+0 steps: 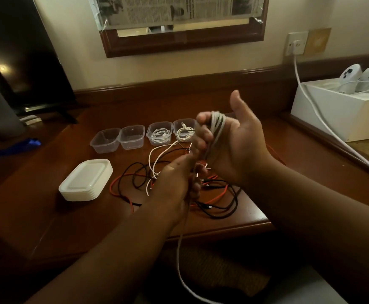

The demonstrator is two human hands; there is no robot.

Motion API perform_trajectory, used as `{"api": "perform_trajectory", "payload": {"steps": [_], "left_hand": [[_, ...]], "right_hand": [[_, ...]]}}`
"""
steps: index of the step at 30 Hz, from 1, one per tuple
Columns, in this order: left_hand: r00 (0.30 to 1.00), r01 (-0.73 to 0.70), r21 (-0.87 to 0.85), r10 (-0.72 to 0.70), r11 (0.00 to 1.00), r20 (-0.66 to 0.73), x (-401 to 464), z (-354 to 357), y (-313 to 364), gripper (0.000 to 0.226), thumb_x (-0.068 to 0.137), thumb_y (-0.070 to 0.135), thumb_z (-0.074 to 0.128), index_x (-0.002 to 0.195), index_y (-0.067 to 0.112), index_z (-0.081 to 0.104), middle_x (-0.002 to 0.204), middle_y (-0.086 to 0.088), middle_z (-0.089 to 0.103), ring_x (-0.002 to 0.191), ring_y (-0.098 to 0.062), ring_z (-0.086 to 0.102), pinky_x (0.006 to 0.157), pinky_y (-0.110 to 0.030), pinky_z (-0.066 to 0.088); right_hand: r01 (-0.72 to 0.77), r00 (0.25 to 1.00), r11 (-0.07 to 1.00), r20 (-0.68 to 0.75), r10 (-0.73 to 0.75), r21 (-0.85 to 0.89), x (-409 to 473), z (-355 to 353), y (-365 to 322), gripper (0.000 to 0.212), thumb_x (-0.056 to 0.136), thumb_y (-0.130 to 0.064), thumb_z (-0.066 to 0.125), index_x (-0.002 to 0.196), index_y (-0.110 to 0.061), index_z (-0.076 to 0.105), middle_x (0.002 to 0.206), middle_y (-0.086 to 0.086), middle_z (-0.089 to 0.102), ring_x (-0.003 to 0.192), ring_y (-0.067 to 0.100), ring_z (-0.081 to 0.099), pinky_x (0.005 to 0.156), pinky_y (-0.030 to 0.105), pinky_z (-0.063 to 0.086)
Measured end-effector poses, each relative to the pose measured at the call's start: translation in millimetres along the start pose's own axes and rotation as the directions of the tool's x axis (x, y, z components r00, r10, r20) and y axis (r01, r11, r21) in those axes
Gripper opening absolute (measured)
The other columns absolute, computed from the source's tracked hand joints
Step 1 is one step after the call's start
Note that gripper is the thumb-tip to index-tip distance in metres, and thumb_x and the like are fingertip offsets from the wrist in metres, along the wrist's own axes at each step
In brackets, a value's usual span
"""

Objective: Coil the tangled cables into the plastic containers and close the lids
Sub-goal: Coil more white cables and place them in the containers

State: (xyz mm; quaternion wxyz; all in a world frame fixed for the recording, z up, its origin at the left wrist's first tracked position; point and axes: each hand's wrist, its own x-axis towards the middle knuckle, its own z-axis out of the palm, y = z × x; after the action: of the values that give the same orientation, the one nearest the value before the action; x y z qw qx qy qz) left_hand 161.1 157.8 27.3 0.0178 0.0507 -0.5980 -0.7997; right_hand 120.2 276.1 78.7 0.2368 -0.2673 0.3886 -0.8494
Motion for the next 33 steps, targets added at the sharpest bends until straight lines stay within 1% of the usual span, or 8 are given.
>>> {"api": "perform_trajectory", "payload": {"steps": [4, 7, 9, 13, 19, 27, 30, 33], "left_hand": [[0.984, -0.135, 0.383, 0.077, 0.914, 0.163, -3, -9, -4, 0.027, 0.1, 0.02, 0.054, 0.092, 0.036, 0.075, 0.064, 0.002, 0.057, 0.049, -0.01, 0.04, 0.046, -0.023, 0.031], [0.925, -0.38, 0.708, 0.255, 0.596, 0.282, 0, -22, 8, 0.023, 0.098, 0.022, 0.059, 0.091, 0.042, 0.069, 0.073, 0.012, 0.067, 0.06, -0.006, 0.058, 0.058, -0.026, 0.045], [0.858, -0.465, 0.826, 0.391, 0.32, 0.332, 0, -30, 18, 0.018, 0.092, 0.021, 0.067, 0.093, 0.039, 0.07, 0.085, 0.014, 0.071, 0.075, 0.001, 0.064, 0.068, -0.018, 0.049], [0.72, -0.555, 0.831, 0.526, 0.043, 0.454, -3, -36, 23, 0.02, 0.084, 0.024, 0.073, 0.102, 0.014, 0.075, 0.094, -0.001, 0.074, 0.084, -0.013, 0.069, 0.07, -0.024, 0.054], [0.616, -0.653, 0.753, 0.638, 0.087, 0.461, 2, -41, 26, 0.025, 0.082, 0.036, 0.074, 0.094, 0.014, 0.073, 0.084, 0.004, 0.072, 0.075, -0.008, 0.07, 0.065, -0.029, 0.058], [0.804, -0.59, 0.469, 0.424, 0.658, 0.417, 7, -44, 16, 0.041, 0.079, 0.055, 0.072, 0.104, 0.022, 0.069, 0.076, -0.026, 0.059, 0.073, -0.043, 0.063, 0.071, -0.055, 0.056], [0.82, -0.53, 0.339, 0.368, 0.777, 0.438, 8, -40, 6, 0.054, 0.083, 0.059, 0.069, 0.1, 0.008, 0.061, 0.081, -0.031, 0.062, 0.077, -0.055, 0.064, 0.072, -0.068, 0.052], [0.825, -0.467, 0.218, 0.334, 0.857, 0.455, 3, -35, 3, 0.057, 0.085, 0.052, 0.067, 0.097, -0.002, 0.055, 0.079, -0.015, 0.07, 0.073, -0.042, 0.071, 0.065, -0.049, 0.059]], "right_hand": [[0.214, 0.94, 0.634, -0.02, -0.341, -0.743, 1, -9, 3, 0.054, 0.093, -0.057, 0.029, 0.092, -0.011, 0.059, 0.071, -0.003, 0.056, 0.068, 0.013, 0.053, 0.065, 0.029, 0.045], [0.126, 0.939, -0.061, 0.139, -0.315, -0.99, -5, -16, 10, 0.048, 0.096, -0.059, 0.033, 0.075, -0.019, 0.05, 0.07, -0.001, 0.051, 0.062, 0.011, 0.048, 0.056, 0.029, 0.037], [0.049, 0.969, -0.223, 0.1, -0.225, -0.974, -9, -19, 15, 0.049, 0.097, -0.06, 0.032, 0.069, -0.022, 0.043, 0.069, -0.001, 0.048, 0.061, 0.011, 0.045, 0.054, 0.029, 0.035], [-0.022, 0.967, -0.184, 0.026, -0.254, -0.983, -11, -16, 20, 0.058, 0.094, -0.062, 0.028, 0.066, -0.015, 0.048, 0.07, 0.006, 0.055, 0.064, 0.02, 0.051, 0.059, 0.04, 0.043], [-0.062, 0.985, -0.035, -0.055, -0.162, -0.998, -15, -8, 15, 0.066, 0.093, -0.064, 0.022, 0.064, -0.012, 0.05, 0.064, 0.012, 0.055, 0.055, 0.021, 0.047, 0.055, 0.04, 0.039], [-0.325, 0.907, 0.612, -0.054, 0.418, -0.721, -20, -5, -3, 0.079, 0.085, -0.074, 0.024, 0.056, -0.006, 0.052, 0.045, 0.006, 0.045, 0.04, 0.02, 0.043, 0.048, 0.028, 0.036], [-0.364, 0.888, 0.714, 0.009, 0.461, -0.598, -20, -6, 5, 0.079, 0.085, -0.075, 0.027, 0.048, -0.008, 0.046, 0.039, 0.007, 0.035, 0.037, 0.022, 0.041, 0.051, 0.031, 0.03], [-0.367, 0.893, 0.739, 0.008, 0.45, -0.565, -18, -8, 11, 0.078, 0.083, -0.075, 0.03, 0.046, -0.008, 0.042, 0.039, 0.007, 0.032, 0.035, 0.022, 0.039, 0.052, 0.032, 0.026]]}}
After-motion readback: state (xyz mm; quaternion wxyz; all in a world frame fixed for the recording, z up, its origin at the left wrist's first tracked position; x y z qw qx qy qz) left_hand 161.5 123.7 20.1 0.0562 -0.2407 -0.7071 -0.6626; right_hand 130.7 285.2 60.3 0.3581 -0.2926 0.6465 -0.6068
